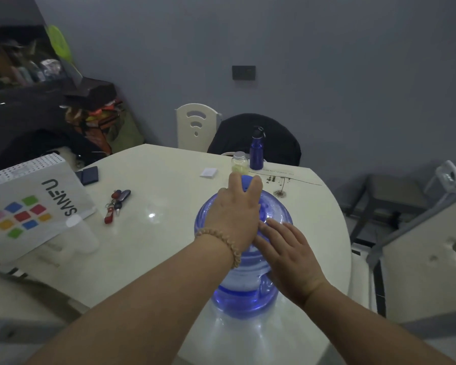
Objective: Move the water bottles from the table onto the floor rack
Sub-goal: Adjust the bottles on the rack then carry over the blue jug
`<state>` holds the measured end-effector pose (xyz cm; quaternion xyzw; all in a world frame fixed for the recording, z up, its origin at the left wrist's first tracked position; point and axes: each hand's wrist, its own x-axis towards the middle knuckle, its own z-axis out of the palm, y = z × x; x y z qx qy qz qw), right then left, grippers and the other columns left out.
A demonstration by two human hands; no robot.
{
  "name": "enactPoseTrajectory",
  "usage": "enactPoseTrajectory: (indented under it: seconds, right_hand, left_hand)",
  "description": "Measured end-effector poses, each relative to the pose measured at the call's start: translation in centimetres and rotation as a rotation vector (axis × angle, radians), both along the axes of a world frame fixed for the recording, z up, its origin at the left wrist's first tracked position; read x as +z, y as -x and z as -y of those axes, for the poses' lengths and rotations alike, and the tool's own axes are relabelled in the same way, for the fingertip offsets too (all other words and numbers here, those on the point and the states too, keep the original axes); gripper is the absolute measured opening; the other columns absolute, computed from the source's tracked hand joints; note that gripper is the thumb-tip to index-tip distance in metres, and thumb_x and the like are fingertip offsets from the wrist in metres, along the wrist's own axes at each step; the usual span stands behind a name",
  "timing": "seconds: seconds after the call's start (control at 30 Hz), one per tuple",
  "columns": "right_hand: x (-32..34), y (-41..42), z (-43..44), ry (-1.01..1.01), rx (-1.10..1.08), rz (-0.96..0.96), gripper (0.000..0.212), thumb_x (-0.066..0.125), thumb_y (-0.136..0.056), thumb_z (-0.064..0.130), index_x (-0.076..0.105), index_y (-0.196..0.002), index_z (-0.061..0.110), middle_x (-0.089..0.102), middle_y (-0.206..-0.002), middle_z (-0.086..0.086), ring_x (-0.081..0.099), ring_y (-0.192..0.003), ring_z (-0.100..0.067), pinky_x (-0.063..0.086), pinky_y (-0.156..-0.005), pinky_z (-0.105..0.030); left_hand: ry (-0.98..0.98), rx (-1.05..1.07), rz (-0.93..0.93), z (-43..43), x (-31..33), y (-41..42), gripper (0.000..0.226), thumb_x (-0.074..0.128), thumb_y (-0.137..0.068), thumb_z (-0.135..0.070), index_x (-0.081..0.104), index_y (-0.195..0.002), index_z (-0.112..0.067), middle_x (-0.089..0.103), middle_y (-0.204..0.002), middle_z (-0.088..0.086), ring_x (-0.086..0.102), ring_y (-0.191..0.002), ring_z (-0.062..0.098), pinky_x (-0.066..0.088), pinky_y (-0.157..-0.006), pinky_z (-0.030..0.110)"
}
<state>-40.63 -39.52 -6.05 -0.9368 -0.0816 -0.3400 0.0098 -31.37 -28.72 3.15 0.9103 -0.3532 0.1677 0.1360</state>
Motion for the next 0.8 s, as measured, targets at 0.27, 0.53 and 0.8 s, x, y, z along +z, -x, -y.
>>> enactPoseTrajectory:
  seconds: [0.27, 0.53, 0.8]
  right_hand:
    - [0.6, 7.7, 1.8, -0.010, 0.015, -0.008, 0.075, 0.076, -0.048, -0.006, 0.062, -0.120, 0.010, 0.064, -0.119, -0.013, 0.059, -0.110, -0.035, 0.047, -0.094, -0.051]
    - [1.0, 11.8, 2.7, -0.010, 0.075, -0.049, 0.078, 0.080, -0.052, -0.005, 0.057, -0.124, 0.012, 0.061, -0.123, -0.013, 0.056, -0.115, -0.035, 0.043, -0.098, -0.052]
    - [-0.7, 9.9, 4.4, -0.010, 0.155, -0.043, 0.090, 0.085, -0.057, 0.012, 0.042, -0.135, 0.020, 0.055, -0.131, -0.011, 0.047, -0.123, -0.030, 0.034, -0.106, -0.043]
  left_hand:
    - [0.002, 0.013, 0.015, 1.8, 0.0, 7.7, 0.042, 0.052, -0.093, -0.020, 0.028, -0.127, -0.024, 0.028, -0.131, 0.015, 0.039, -0.077, 0.018, 0.038, -0.067, 0.027]
    - [0.014, 0.088, 0.019, 2.7, -0.2, 12.3, 0.045, 0.053, -0.093, -0.019, 0.027, -0.129, -0.025, 0.021, -0.142, 0.018, 0.050, -0.085, 0.024, 0.048, -0.072, 0.031]
    - [-0.031, 0.044, 0.105, 2.3, -0.4, 10.6, 0.047, 0.050, -0.094, -0.032, 0.027, -0.135, -0.025, 0.027, -0.143, 0.018, 0.058, -0.081, 0.026, 0.055, -0.070, 0.035]
